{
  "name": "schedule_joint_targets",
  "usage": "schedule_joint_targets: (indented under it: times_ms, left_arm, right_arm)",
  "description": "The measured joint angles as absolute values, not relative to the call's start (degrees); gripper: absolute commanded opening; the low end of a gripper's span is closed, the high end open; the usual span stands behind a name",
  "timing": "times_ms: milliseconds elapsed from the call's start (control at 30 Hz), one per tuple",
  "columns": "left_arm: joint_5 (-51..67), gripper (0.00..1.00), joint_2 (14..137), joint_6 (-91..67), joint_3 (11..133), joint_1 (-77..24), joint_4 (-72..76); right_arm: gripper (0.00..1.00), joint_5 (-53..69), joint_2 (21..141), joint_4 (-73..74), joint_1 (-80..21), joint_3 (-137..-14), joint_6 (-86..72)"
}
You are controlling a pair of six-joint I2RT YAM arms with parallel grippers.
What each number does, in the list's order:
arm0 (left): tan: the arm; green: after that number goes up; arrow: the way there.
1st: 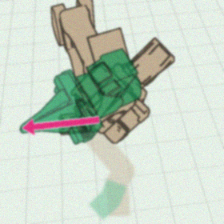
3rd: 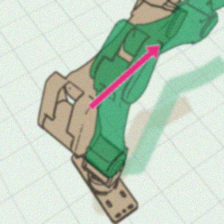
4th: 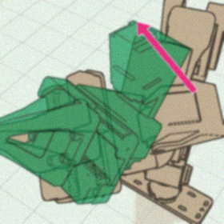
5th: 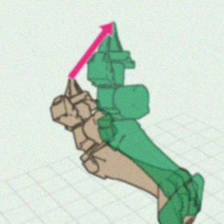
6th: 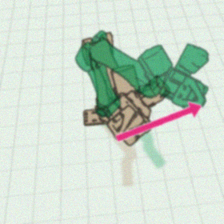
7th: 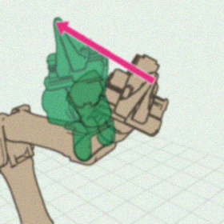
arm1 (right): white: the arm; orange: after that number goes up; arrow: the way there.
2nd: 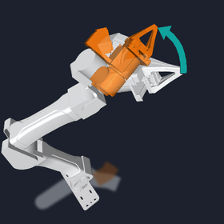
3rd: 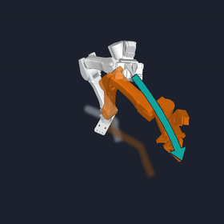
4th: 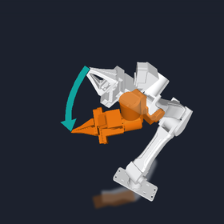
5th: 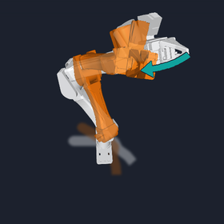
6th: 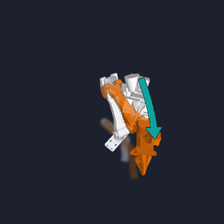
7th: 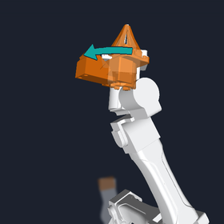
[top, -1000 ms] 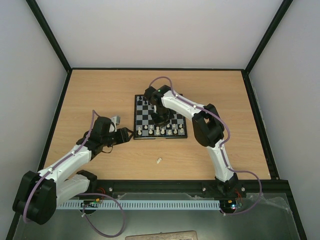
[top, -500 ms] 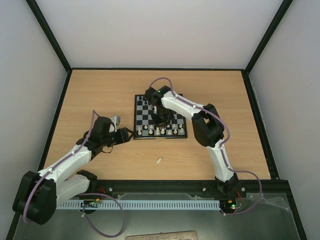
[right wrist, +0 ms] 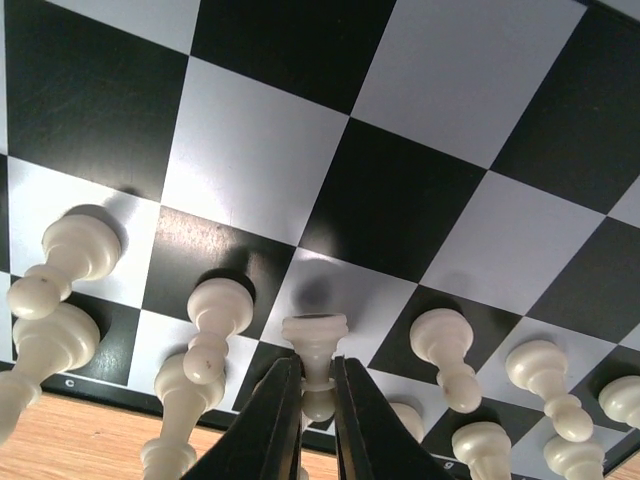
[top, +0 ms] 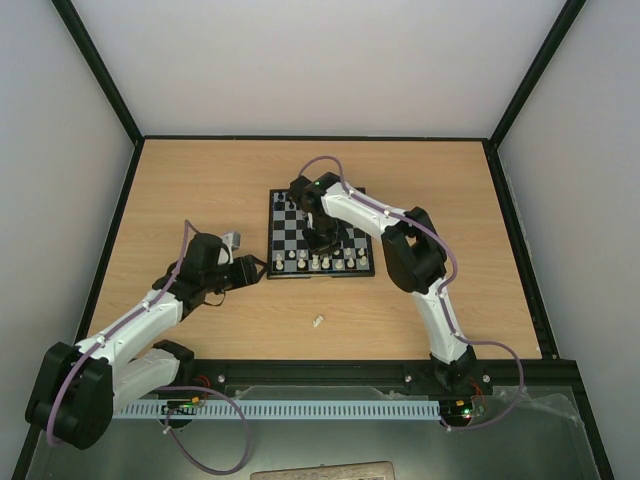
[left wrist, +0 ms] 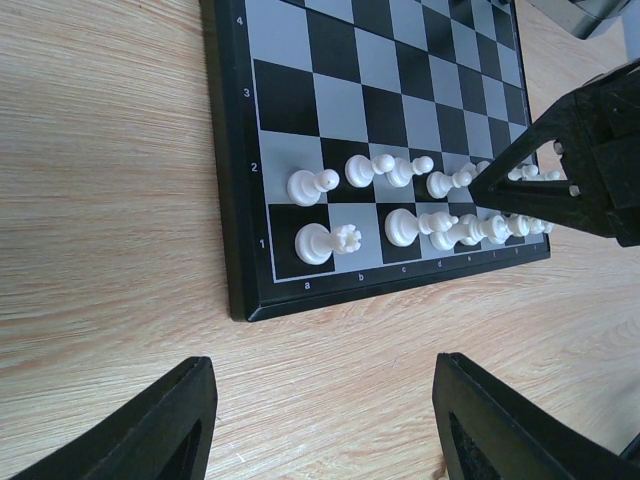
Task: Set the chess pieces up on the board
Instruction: Place the chess piece on the chessboard.
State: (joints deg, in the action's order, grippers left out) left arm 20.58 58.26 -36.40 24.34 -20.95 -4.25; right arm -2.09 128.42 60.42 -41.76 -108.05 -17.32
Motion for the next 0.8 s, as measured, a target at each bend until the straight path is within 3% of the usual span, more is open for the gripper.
schedule_joint_targets:
  times_ms: [800]
  left_arm:
    - [20.84, 0.62, 58.28, -36.4, 24.34, -20.84, -4.21]
  right_arm:
    - [0.16, -2.81, 130.23, 60.47, -41.74, -112.12, -17.15]
